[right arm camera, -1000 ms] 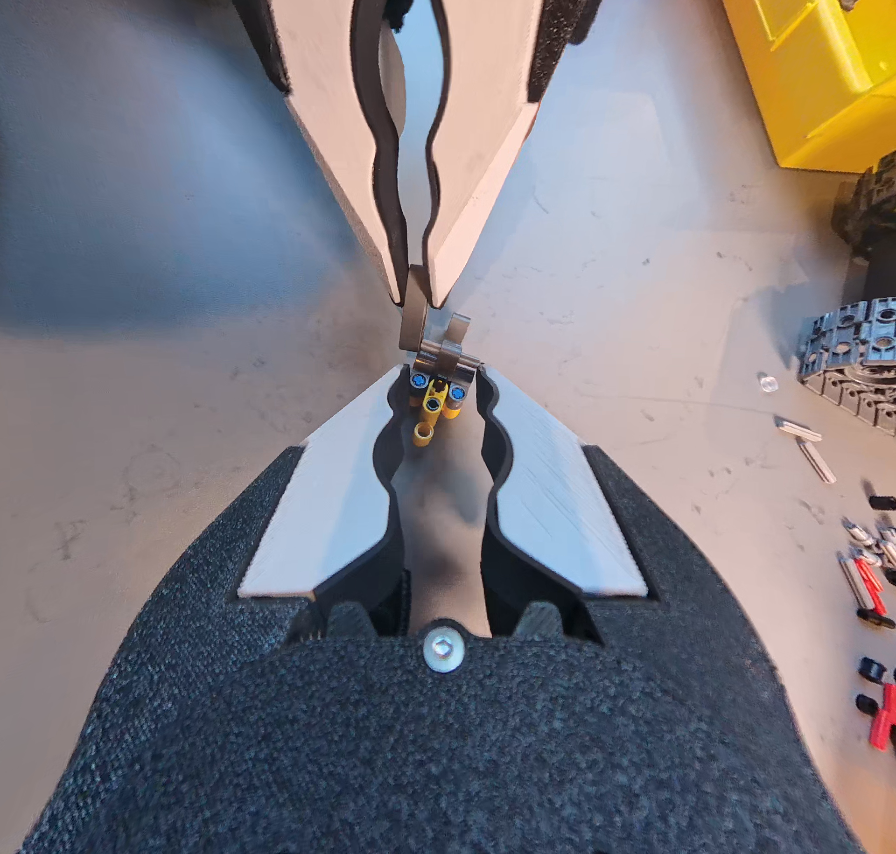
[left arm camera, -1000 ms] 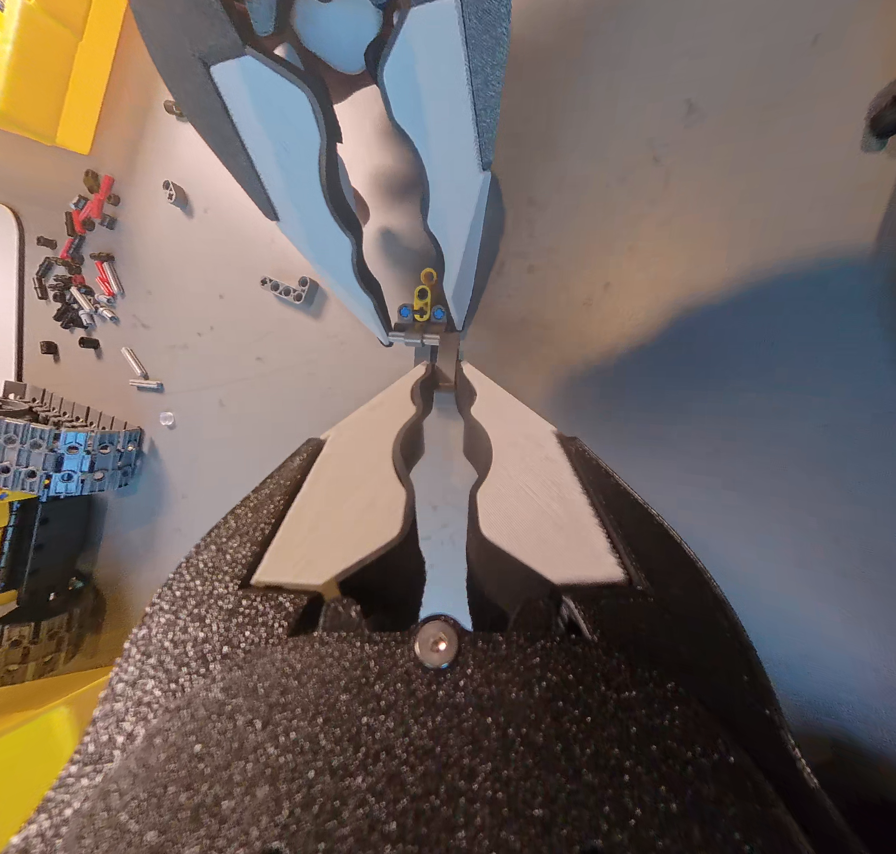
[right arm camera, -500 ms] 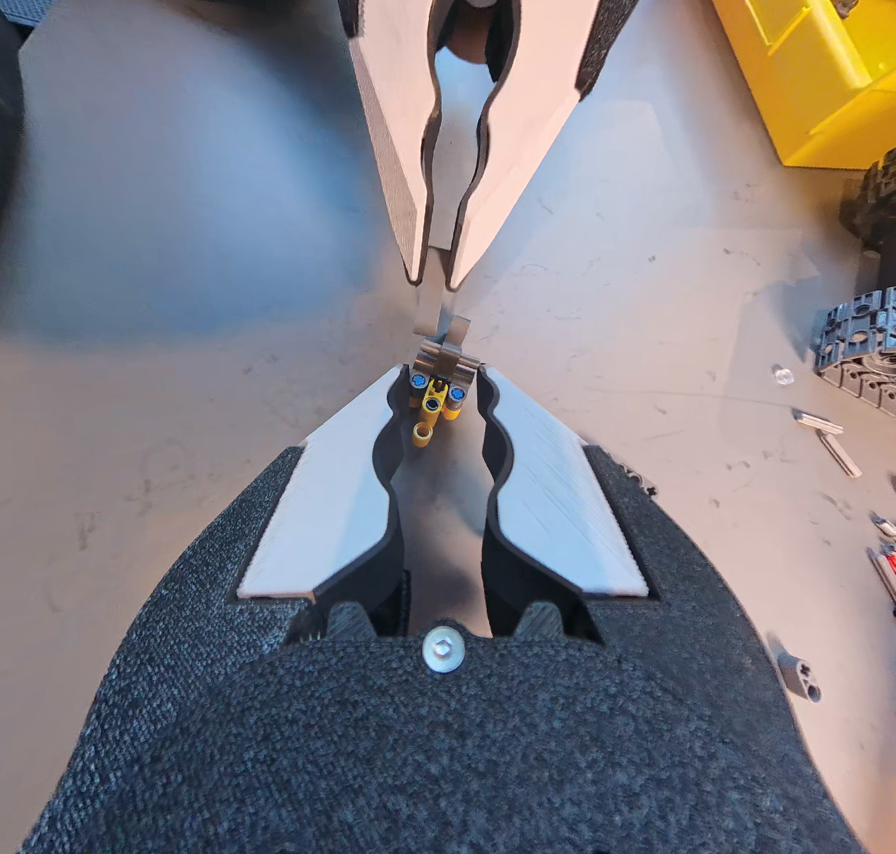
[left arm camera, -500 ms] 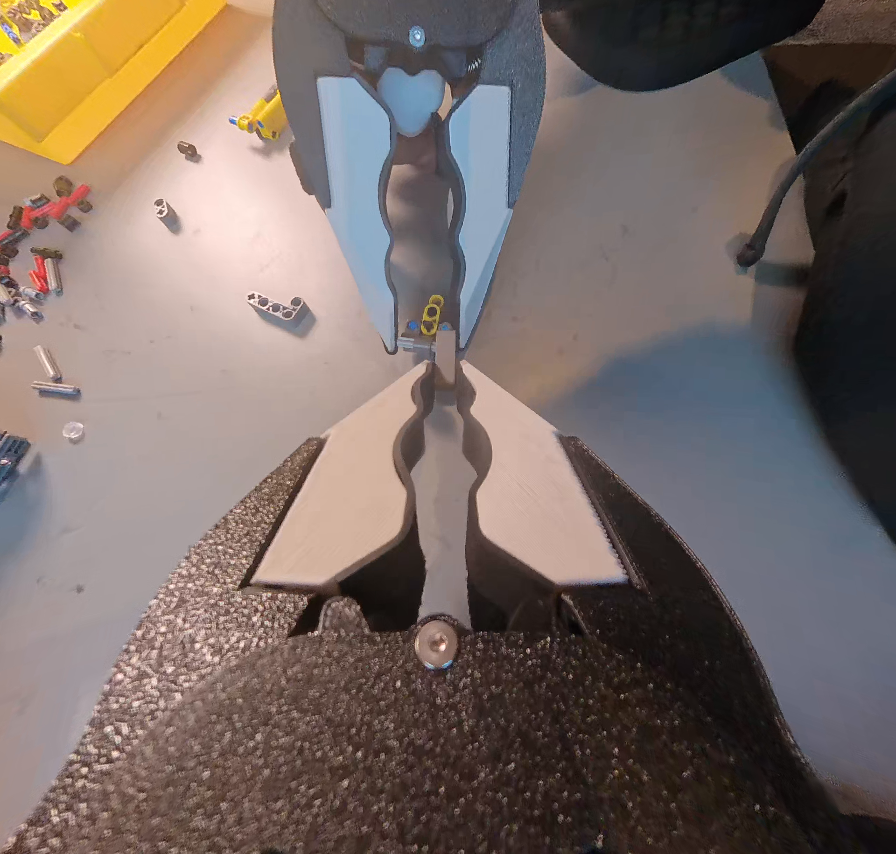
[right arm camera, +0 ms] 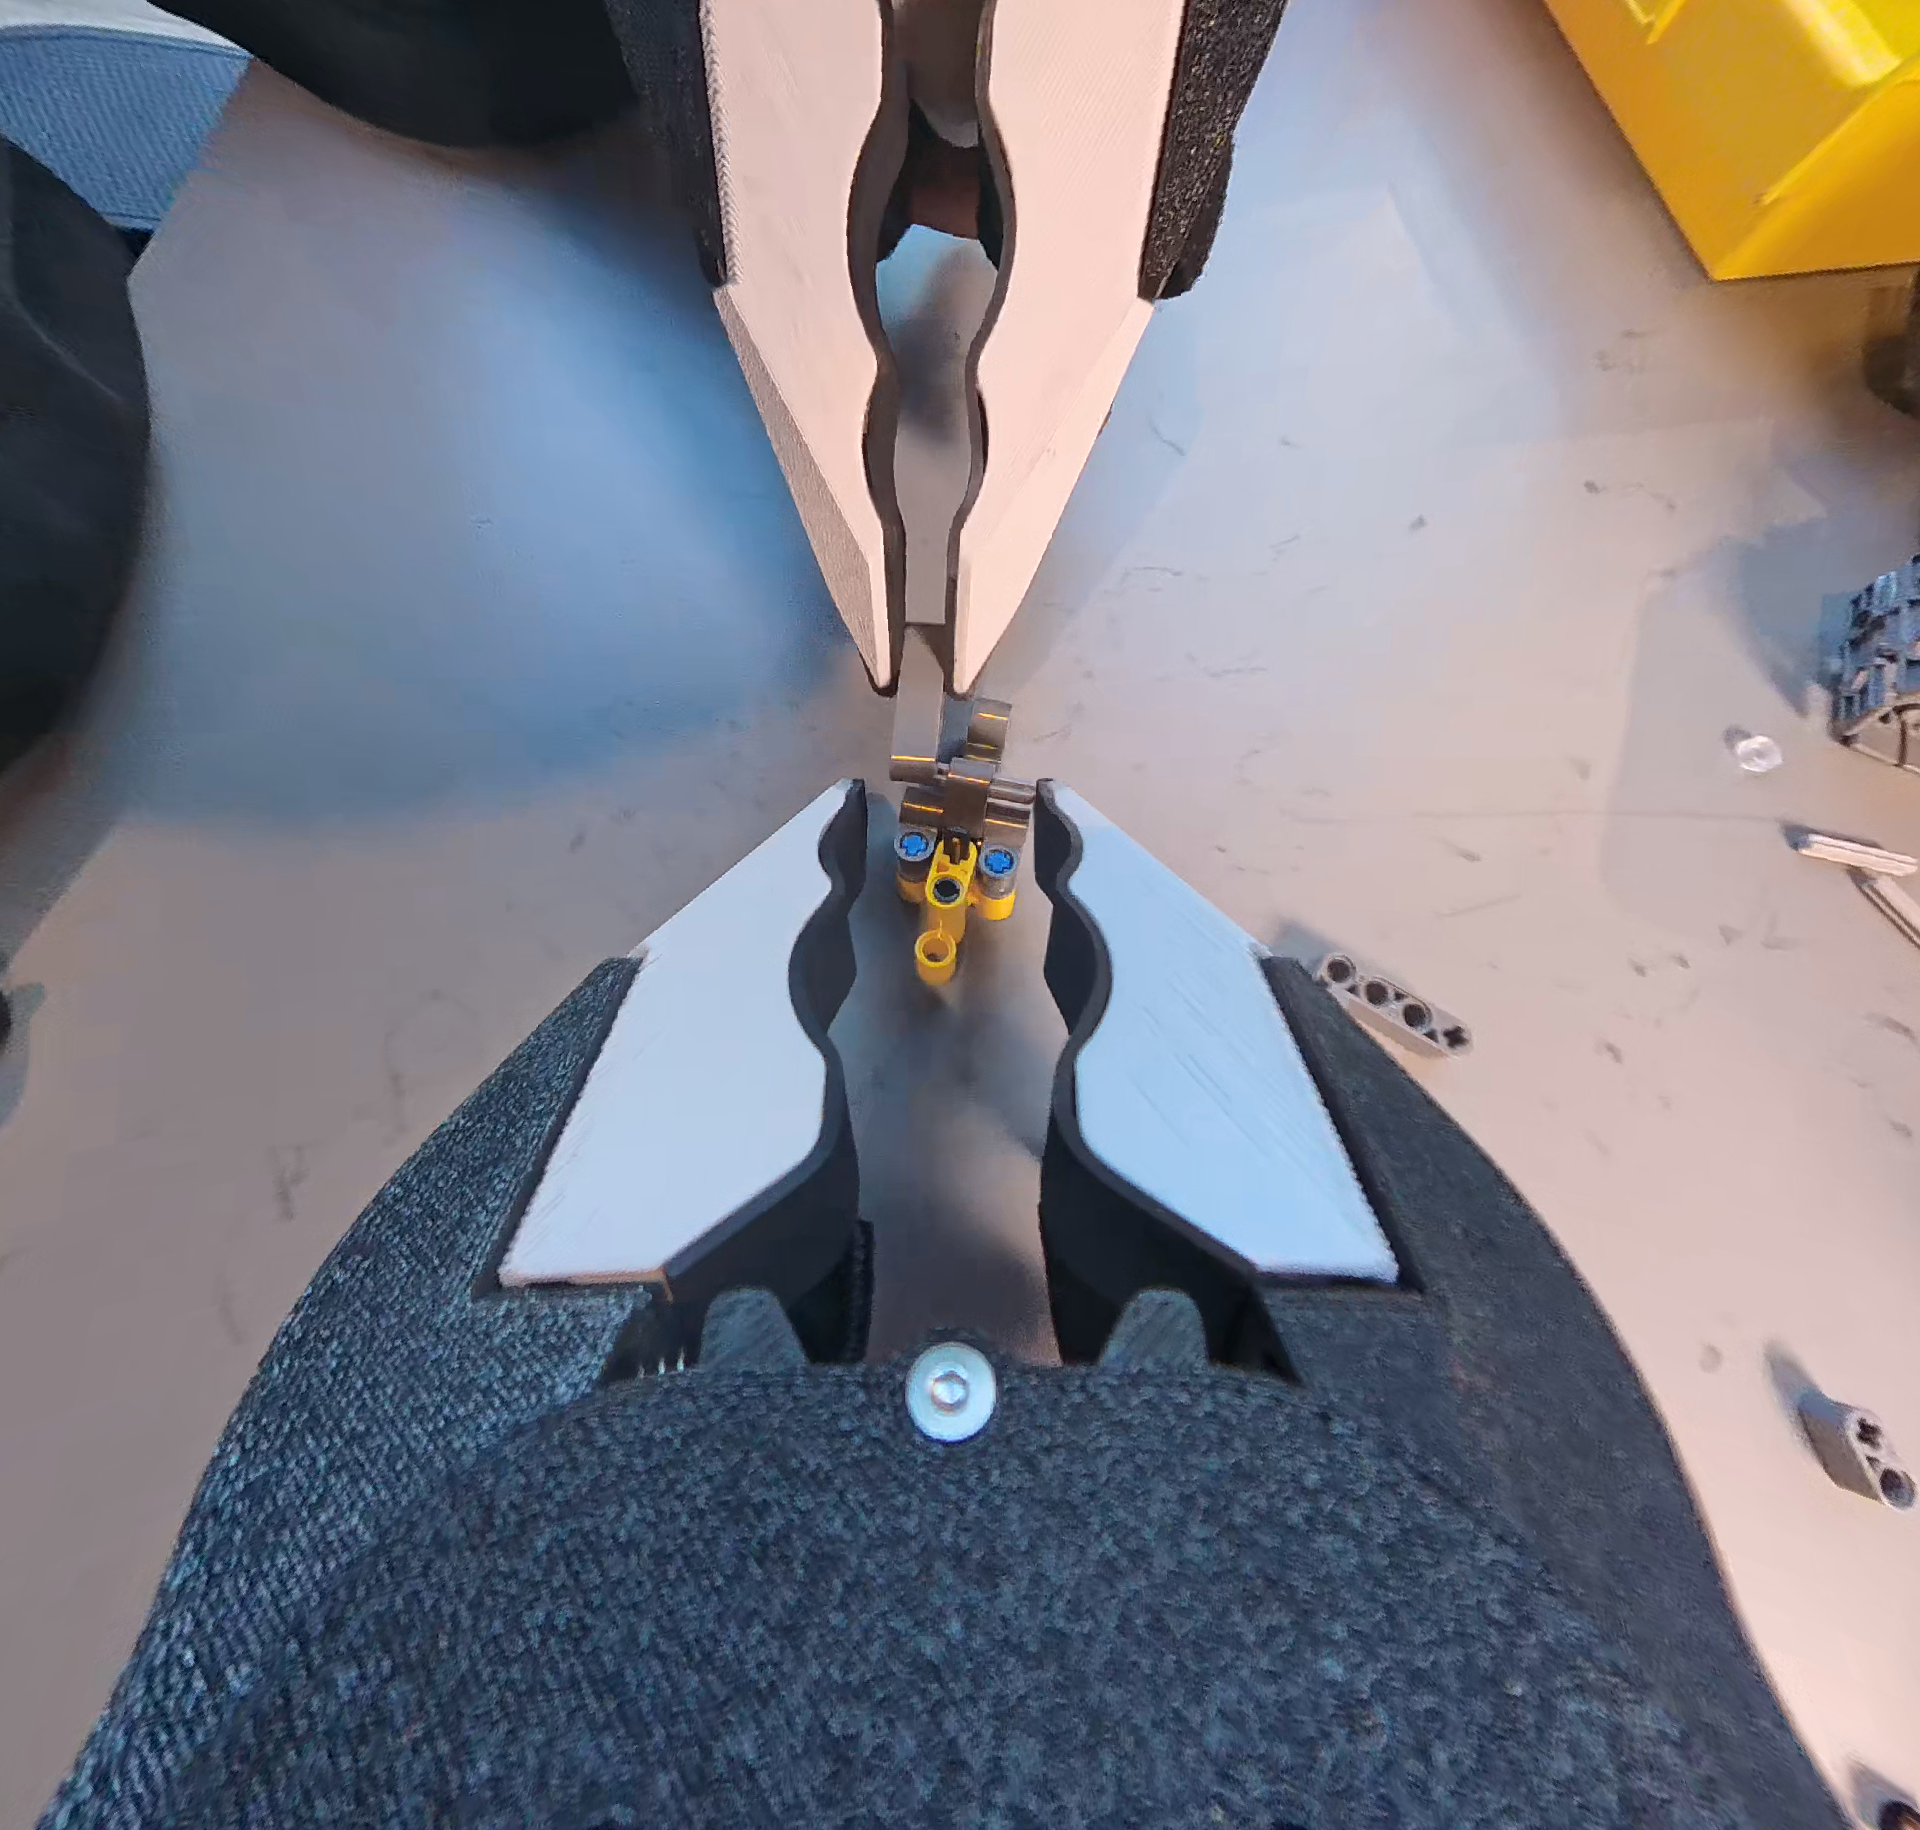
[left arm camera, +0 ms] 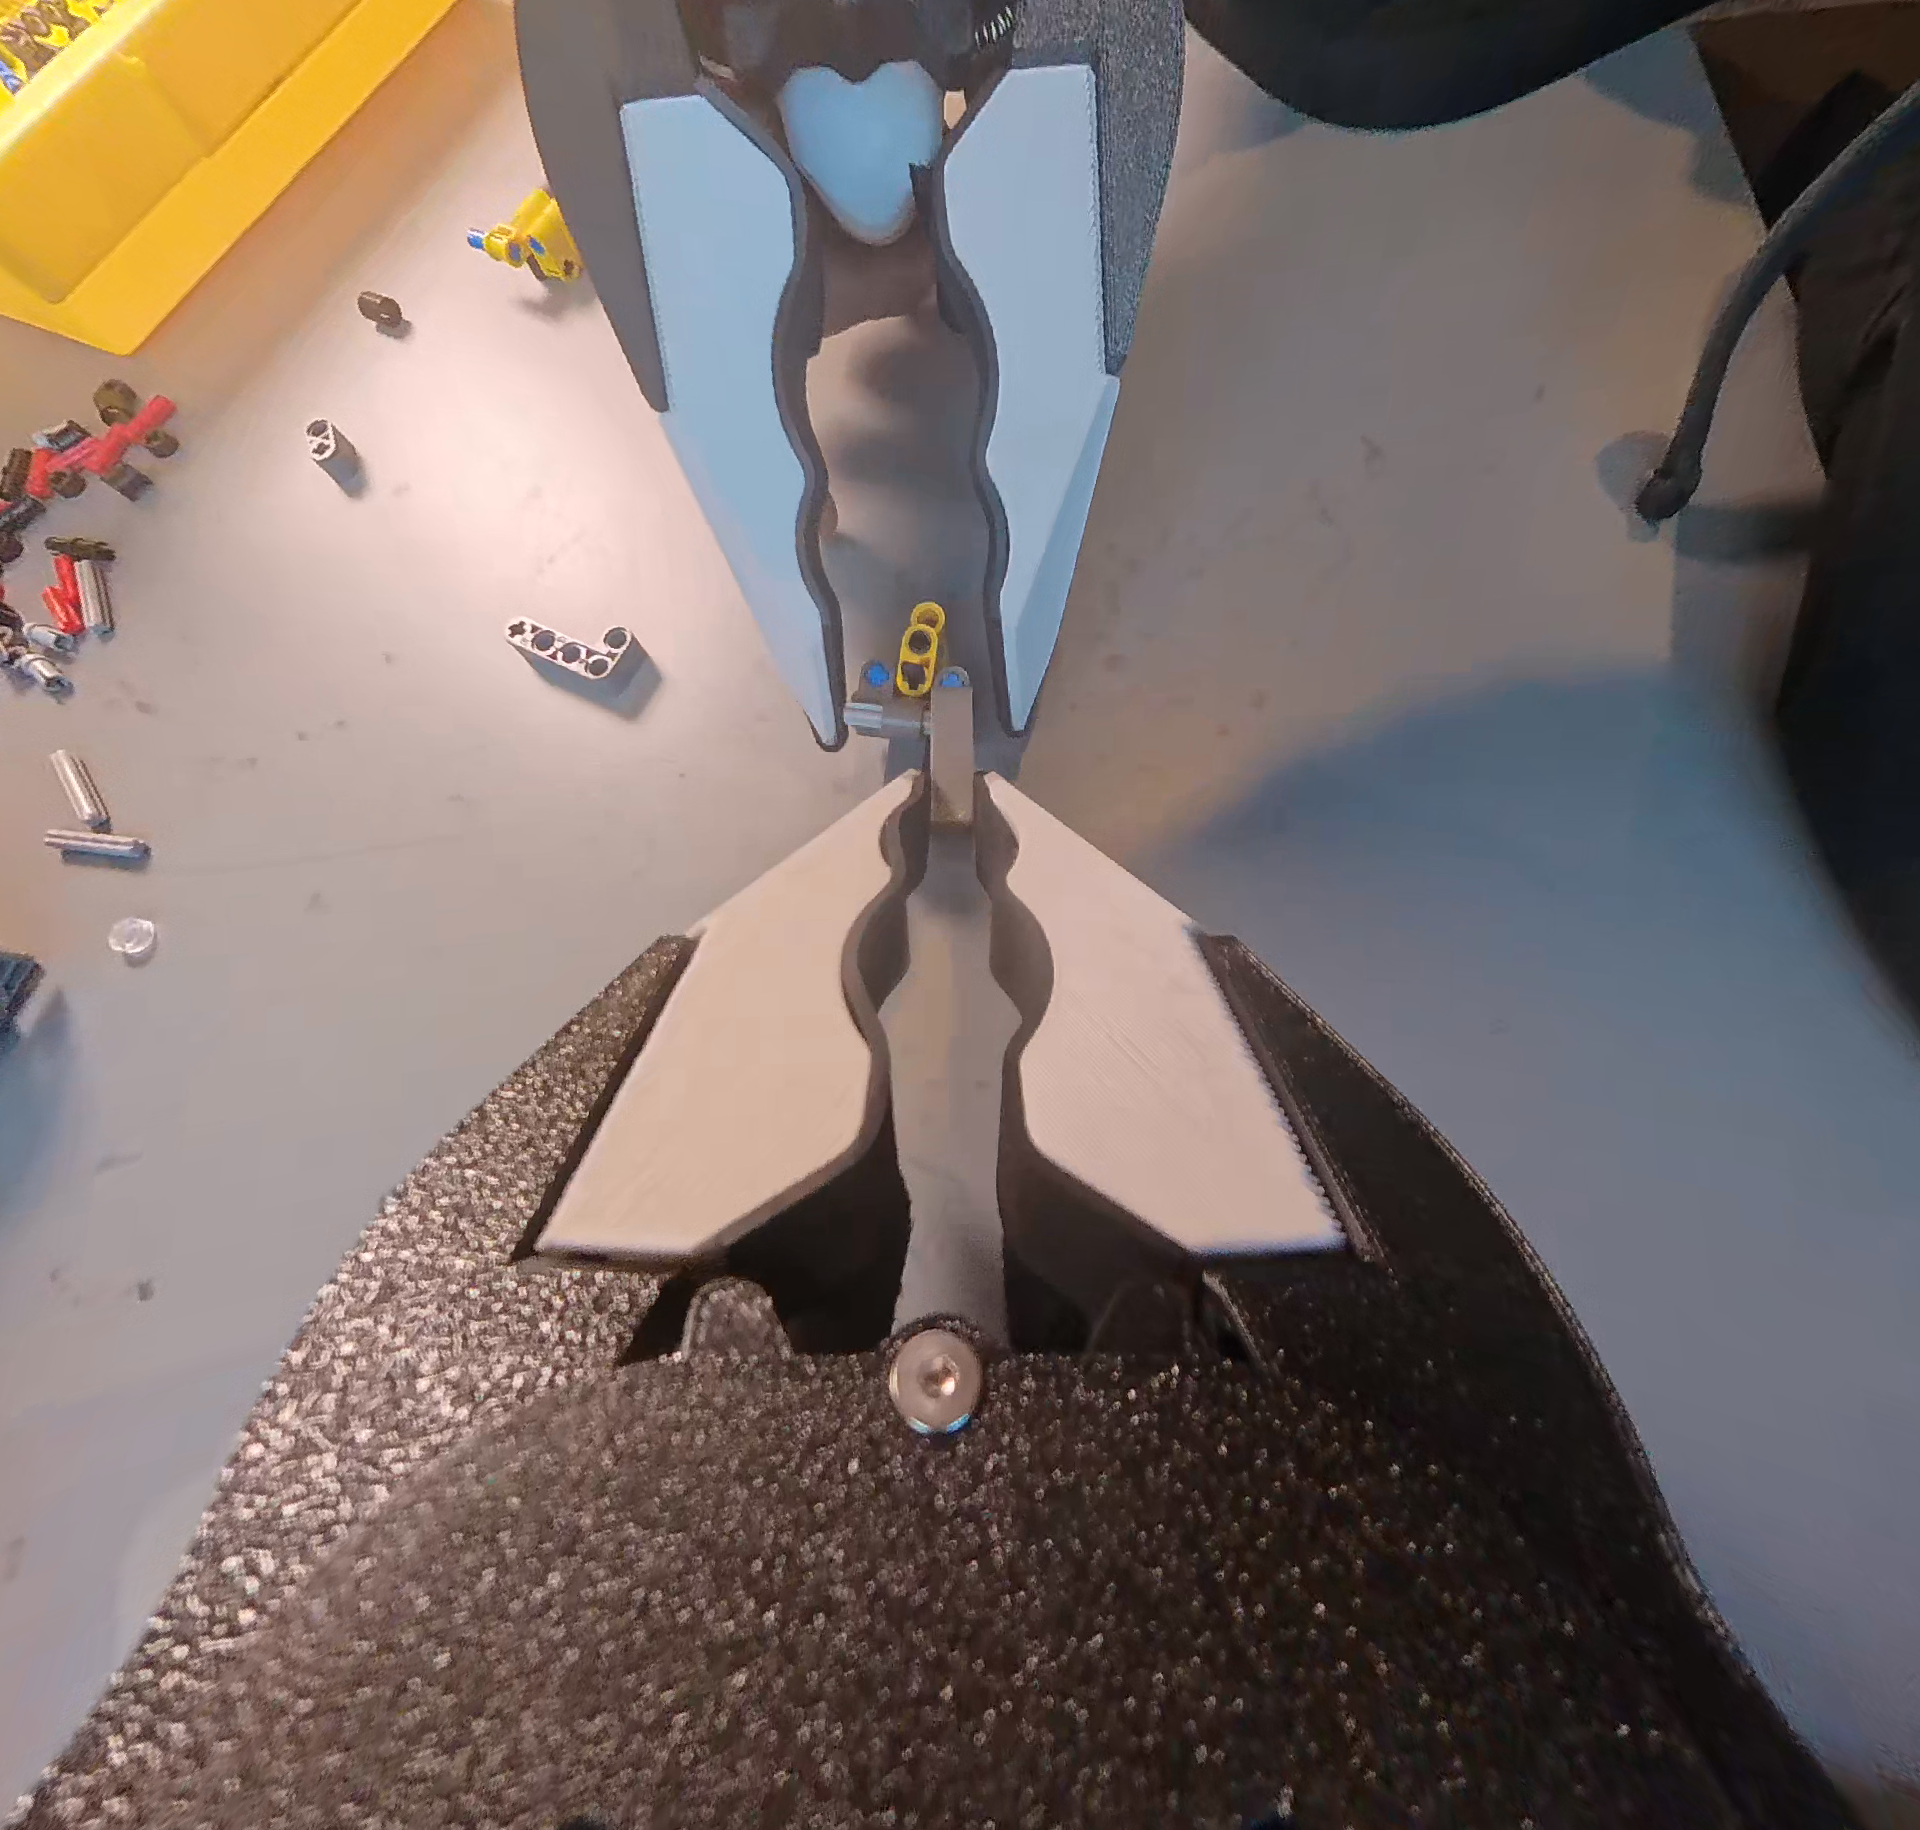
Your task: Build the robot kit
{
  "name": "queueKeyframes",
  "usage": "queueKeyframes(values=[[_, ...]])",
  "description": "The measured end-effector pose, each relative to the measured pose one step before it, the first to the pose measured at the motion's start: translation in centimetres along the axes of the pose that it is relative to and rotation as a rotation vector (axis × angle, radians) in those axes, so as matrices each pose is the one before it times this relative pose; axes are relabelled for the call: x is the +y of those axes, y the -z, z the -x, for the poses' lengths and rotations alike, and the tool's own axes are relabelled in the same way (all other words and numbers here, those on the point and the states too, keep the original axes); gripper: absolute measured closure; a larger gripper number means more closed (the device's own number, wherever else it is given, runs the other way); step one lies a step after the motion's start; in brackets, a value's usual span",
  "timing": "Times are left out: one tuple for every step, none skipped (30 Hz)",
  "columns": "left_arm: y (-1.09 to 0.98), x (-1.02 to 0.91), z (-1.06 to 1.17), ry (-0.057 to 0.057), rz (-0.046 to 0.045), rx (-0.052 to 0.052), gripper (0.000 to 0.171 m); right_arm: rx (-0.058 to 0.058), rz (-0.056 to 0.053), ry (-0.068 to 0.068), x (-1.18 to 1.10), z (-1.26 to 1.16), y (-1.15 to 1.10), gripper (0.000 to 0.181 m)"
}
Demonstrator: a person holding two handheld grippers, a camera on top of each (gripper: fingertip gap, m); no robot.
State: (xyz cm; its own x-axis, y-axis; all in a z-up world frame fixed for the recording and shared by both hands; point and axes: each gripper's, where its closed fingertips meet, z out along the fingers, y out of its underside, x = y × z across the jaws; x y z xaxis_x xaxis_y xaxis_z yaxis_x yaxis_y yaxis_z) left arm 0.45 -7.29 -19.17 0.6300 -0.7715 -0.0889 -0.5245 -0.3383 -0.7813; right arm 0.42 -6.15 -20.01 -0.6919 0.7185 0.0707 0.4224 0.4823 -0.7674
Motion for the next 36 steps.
queueKeyframes(values=[[-0.043,0.113,-0.028,-0.0049,0.0082,-0.0025,0.164,0.0,-0.0004,-0.003,-0.006,0.007,-0.021,0.149],[-0.051,0.1,-0.025,-0.0053,0.00779,-0.003,0.164,0.0002,-0.003,-0.001,-0.045,0.024,0.009,0.149],[-0.061,0.06,-0.04,-0.0051,0.00556,-0.0019,0.164,0.0011,-0.0053,-0.0019,-0.096,0.009,0.017,0.15],[-0.041,0.025,-0.096,-0.0046,0.00268,0.0012,0.164,0.0017,-0.0028,-0.0035,-0.056,-0.023,0.021,0.15],[-0.023,0.009,-0.078,-0.0037,0.00177,0.0015,0.164,0.0025,0.0007,-0.0009,-0.006,-0.03,0.017,0.15],[-0.007,0.019,-0.063,-0.0038,0.00318,-0.0005,0.164,0.005,0.001,0.0017,0.017,-0.073,-0.004,0.15],[0.003,0.046,-0.07,-0.004,0.00396,-0.0001,0.164,0.0036,0.0035,0.0025,0.086,-0.05,-0.006,0.152],[0.015,0.062,-0.093,-0.0032,0.00491,0.0007,0.164,0.0044,0.0017,0.0037,0.06,-0.041,-0.016,0.156],[0.0,0.086,-0.065,-0.003,0.00622,-0.0015,0.164,0.0006,-0.0042,0.0011,-0.026,0.012,-0.018,0.156],[-0.026,0.131,-0.042,-0.0042,0.00702,-0.004,0.164,-0.001,-0.0024,-0.0027,-0.003,0.013,-0.014,0.156],[-0.045,0.131,-0.021,-0.0043,0.00744,-0.0049,0.164,-0.002,-0.0016,-0.003,0.01,-0.015,0.005,0.156],[-0.047,0.107,-0.074,-0.0035,0.00631,-0.0014,0.164,-0.0033,-0.0019,-0.0034,0.015,-0.009,0.013,0.156],[-0.044,0.073,-0.072,-0.0026,0.00485,-0.0008,0.164,-0.0044,-0.0023,-0.0038,0.026,-0.004,0.014,0.156],[-0.054,0.069,-0.006,-0.0024,0.00488,-0.0035,0.164,-0.0051,-0.0036,-0.0039,0.008,0.005,0.023,0.156],[-0.096,0.077,-0.018,-0.002,0.00548,-0.0024,0.164,-0.0057,-0.0029,-0.0013,0.009,0.01,0.019,0.156],[-0.119,0.062,-0.041,-0.0004,0.004,-0.0002,0.164,-0.0066,-0.0007,-0.0028,0.019,0.011,0.023,0.156],[-0.104,-0.068,-0.034,0.0021,-0.0029,0.0002,0.165,-0.0058,0.003,-0.0055,0.032,0.013,0.017,0.156],[-0.064,-0.079,-0.023,0.0023,-0.00441,0.0002,0.164,-0.0016,0.0068,-0.0006,0.057,-0.008,0.014,0.156],[-0.038,-0.038,0.015,0.0002,-0.00217,-0.0016,0.165,0.0045,0.009,0.0049,0.103,-0.066,-0.026,0.156],[-0.018,-0.002,0.066,-0.0008,-0.00145,-0.0051,0.165,0.0056,0.0068,0.0075,0.079,-0.042,-0.028,0.156],[-0.01,0.008,0.064,-0.0002,-0.0024,-0.0066,0.164,0.0024,0.005,0.0046,0.066,-0.007,0.004,0.154],[0.005,-0.006,0.023,0.0008,-0.00356,-0.0057,0.164,0.0012,0.0084,0.0042,0.132,0.006,0.02,0.15],[0.014,0.02,0.06,0.0003,-0.00288,-0.0083,0.164,-0.0027,0.0055,0.0048,0.107,0.053,0.079,0.148],[0.022,0.034,0.079,-0.0005,-0.00129,-0.0107,0.165,-0.0017,0.0009,0.0011,0.052,0.028,0.084,0.146],[0.022,0.024,0.026,0.0,-0.00083,-0.0069,0.164,0.0027,-0.0026,-0.0019,-0.009,-0.07,0.07,0.145],[0.003,-0.001,-0.019,0.001,-0.00113,-0.0019,0.165,0.0028,-0.0018,-0.0018,-0.024,-0.064,0.031,0.143],[-0.005,-0.014,-0.006,0.0007,-0.00083,-0.001,0.165,0.0027,0.0035,-0.0001,-0.006,-0.045,0.006,0.141],[-0.029,-0.021,0.034,0.0004,0.00047,-0.0024,0.165,0.0052,0.0052,0.0035,-0.019,-0.063,-0.004,0.139],[-0.022,-0.011,0.023,0.0007,0.00076,-0.0013,0.165,0.0043,0.0019,0.006,-0.078,0.007,0.014,0.138],[-0.005,-0.039,0.0,0.0013,-0.00107,-0.0003,0.164,0.0013,-0.0023,0.0045,-0.155,0.064,0.01,0.138],[-0.015,-0.07,-0.004,0.0019,-0.00397,-0.0004,0.165,0.0011,-0.0014,0.0018,-0.119,0.074,-0.004,0.139],[-0.01,-0.052,-0.04,0.0033,-0.00243,0.002,0.165,0.0022,0.0,0.0016,-0.077,0.047,-0.015,0.139],[-0.033,0.0,-0.04,0.0036,0.00107,0.0031,0.164,0.0033,0.0012,0.0015,-0.031,0.013,-0.022,0.139],[-0.034,0.001,-0.015,0.0022,0.00014,0.0009,0.164,0.0022,0.0024,-0.0006,0.004,0.012,-0.042,0.14],[-0.028,-0.033,-0.031,0.0024,-0.00304,0.0019,0.165,0.0016,0.001,-0.0019,0.008,-0.006,-0.045,0.141],[-0.028,-0.037,-0.024,0.0046,-0.00234,0.0015,0.165,0.0015,-0.0016,-0.0009,-0.022,-0.005,-0.04,0.143]])
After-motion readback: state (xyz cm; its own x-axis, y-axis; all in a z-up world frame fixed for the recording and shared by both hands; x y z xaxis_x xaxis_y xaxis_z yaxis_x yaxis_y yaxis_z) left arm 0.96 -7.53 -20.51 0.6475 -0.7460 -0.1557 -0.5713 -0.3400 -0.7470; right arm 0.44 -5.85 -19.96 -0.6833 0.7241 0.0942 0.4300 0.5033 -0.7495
